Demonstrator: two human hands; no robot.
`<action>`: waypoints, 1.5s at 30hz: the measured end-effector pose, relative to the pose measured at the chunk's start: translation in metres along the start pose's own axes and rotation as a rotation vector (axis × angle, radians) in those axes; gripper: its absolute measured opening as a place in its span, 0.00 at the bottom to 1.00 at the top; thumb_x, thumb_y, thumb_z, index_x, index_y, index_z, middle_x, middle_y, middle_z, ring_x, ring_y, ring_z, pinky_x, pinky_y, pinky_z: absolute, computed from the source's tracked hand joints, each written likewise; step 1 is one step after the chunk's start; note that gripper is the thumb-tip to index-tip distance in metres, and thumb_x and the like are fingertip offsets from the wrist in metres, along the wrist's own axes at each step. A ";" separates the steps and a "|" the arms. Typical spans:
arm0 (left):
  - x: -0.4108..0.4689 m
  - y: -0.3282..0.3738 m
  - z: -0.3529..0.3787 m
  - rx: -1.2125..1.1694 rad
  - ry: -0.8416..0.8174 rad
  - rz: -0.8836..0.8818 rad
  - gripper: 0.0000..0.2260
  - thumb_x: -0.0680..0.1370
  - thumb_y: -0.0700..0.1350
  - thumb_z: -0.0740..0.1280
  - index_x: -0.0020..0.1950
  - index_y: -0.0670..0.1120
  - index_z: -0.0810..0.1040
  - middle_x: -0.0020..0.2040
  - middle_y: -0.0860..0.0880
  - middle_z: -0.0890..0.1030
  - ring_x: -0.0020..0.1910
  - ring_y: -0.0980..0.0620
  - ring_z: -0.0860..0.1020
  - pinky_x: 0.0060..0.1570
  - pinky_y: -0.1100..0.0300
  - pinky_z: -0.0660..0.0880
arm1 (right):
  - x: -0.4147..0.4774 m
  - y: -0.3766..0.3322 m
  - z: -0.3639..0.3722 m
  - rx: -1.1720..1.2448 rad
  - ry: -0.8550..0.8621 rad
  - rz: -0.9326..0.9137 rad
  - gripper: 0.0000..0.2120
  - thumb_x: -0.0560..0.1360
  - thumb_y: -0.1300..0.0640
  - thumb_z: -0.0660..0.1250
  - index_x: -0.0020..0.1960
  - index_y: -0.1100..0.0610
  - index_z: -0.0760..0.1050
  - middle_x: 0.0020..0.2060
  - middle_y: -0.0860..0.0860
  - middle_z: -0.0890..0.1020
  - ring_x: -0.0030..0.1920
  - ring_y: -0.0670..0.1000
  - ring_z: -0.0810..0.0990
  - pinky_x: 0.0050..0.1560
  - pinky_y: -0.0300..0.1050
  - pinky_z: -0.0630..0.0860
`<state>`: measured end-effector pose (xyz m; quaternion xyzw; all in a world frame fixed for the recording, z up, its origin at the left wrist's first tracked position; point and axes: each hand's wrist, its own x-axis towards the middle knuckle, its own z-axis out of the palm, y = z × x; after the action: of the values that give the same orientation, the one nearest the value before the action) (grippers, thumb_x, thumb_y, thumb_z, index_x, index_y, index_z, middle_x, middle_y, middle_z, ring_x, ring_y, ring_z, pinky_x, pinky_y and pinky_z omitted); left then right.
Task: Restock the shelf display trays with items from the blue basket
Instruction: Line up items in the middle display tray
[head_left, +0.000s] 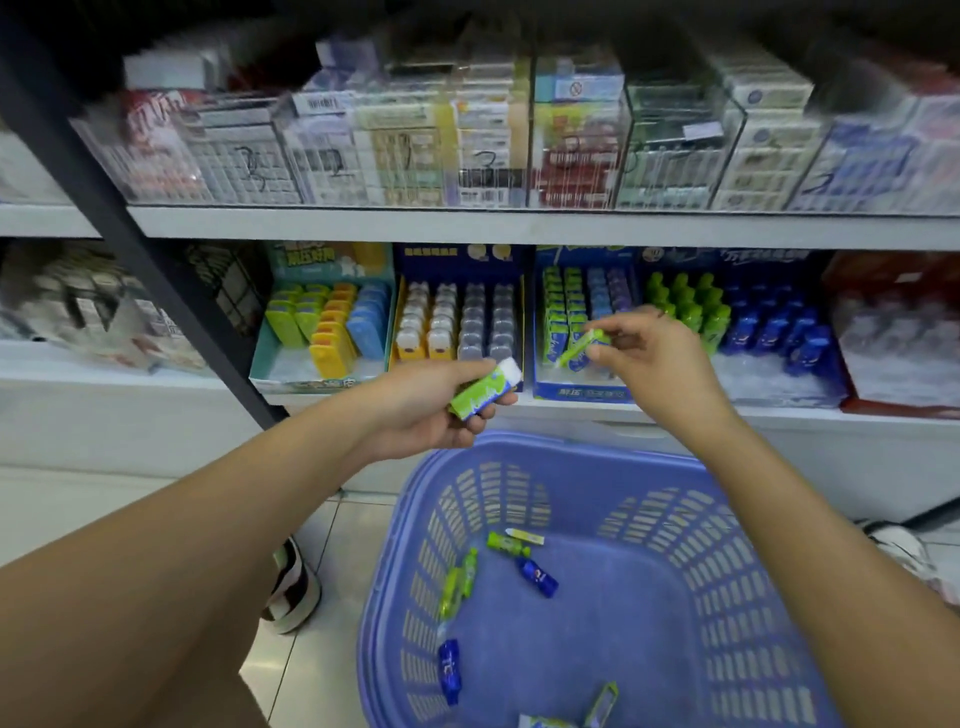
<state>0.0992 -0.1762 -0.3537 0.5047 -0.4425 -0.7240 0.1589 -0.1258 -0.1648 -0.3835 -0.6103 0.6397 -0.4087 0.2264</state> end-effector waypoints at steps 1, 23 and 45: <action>0.003 0.000 0.002 0.020 -0.011 0.005 0.16 0.81 0.51 0.58 0.49 0.40 0.78 0.33 0.50 0.73 0.27 0.58 0.70 0.26 0.68 0.67 | 0.006 0.001 0.000 -0.085 0.000 -0.051 0.10 0.73 0.61 0.70 0.53 0.54 0.81 0.44 0.53 0.78 0.38 0.45 0.78 0.44 0.27 0.72; 0.024 -0.007 -0.007 0.124 0.111 0.205 0.07 0.74 0.40 0.71 0.51 0.41 0.81 0.41 0.50 0.81 0.35 0.58 0.75 0.36 0.68 0.74 | 0.053 -0.001 0.015 -0.243 -0.175 0.026 0.07 0.69 0.63 0.74 0.47 0.60 0.81 0.36 0.52 0.81 0.31 0.44 0.76 0.35 0.33 0.73; 0.052 -0.004 0.039 1.044 0.302 0.616 0.19 0.79 0.45 0.63 0.70 0.44 0.69 0.65 0.46 0.75 0.60 0.49 0.76 0.61 0.58 0.71 | 0.029 -0.009 -0.020 -0.011 -0.012 -0.062 0.06 0.70 0.60 0.74 0.45 0.53 0.80 0.38 0.50 0.82 0.38 0.46 0.79 0.42 0.33 0.77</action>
<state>0.0434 -0.1902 -0.3836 0.4618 -0.8358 -0.2540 0.1536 -0.1407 -0.1873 -0.3589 -0.6336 0.6211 -0.4084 0.2143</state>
